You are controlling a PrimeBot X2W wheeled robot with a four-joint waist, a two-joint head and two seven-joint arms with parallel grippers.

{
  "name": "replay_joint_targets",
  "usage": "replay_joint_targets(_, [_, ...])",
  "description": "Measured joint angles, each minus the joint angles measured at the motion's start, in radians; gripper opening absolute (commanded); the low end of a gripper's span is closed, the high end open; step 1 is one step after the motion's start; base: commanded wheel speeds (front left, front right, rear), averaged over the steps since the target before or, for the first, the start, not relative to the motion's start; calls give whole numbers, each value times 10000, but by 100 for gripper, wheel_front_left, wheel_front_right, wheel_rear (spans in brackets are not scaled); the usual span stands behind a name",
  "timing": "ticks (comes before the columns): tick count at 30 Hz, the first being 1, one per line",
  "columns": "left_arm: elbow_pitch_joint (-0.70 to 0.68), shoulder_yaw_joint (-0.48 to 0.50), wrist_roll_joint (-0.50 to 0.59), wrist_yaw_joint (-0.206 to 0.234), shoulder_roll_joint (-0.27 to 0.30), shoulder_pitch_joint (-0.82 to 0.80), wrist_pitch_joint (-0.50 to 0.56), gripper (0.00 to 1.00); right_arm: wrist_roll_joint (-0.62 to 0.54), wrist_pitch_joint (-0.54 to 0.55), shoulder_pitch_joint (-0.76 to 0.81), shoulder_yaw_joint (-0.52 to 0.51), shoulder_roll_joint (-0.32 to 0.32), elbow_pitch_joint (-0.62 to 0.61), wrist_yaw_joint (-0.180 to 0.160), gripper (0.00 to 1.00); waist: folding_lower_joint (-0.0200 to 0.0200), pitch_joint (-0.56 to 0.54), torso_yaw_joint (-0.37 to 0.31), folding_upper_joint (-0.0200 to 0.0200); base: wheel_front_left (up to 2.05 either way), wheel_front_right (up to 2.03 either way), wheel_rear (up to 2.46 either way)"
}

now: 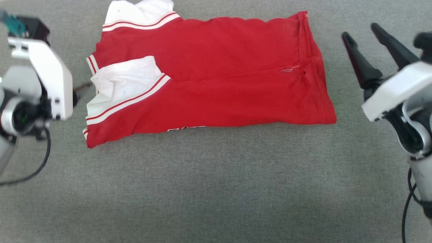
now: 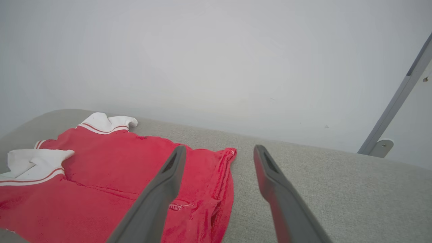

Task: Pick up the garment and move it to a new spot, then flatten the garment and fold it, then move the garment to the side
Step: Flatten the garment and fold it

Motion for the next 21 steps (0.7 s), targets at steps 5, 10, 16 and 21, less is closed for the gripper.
replay_joint_targets(5, [-2316, 151, -493, 1350, 980, 1298, 546, 100, -899, -67, 1079, -1442, 675, -1204, 0, 100, 0, -79, -83, 0, 0, 0, 0])
replay_joint_targets(10, [-3670, 267, -901, 2345, 1569, 2385, 656, 100, -1467, 205, 1973, -2374, 1475, -2483, -2, 100, 0, -84, -296, 0, 0, 0, 0])
replay_joint_targets(16, [-3921, 259, -1060, 2792, 1848, 3104, 512, 100, -1772, 631, 2778, -2792, 2117, -3597, -2, 100, 0, -28, -729, 0, 0, 0, 0])
replay_joint_targets(21, [-3043, 267, -976, 2713, 1852, 3239, 115, 100, -1783, 903, 3224, -2905, 2451, -4040, -2, 100, 0, 10, -1098, 0, 0, 0, 0])
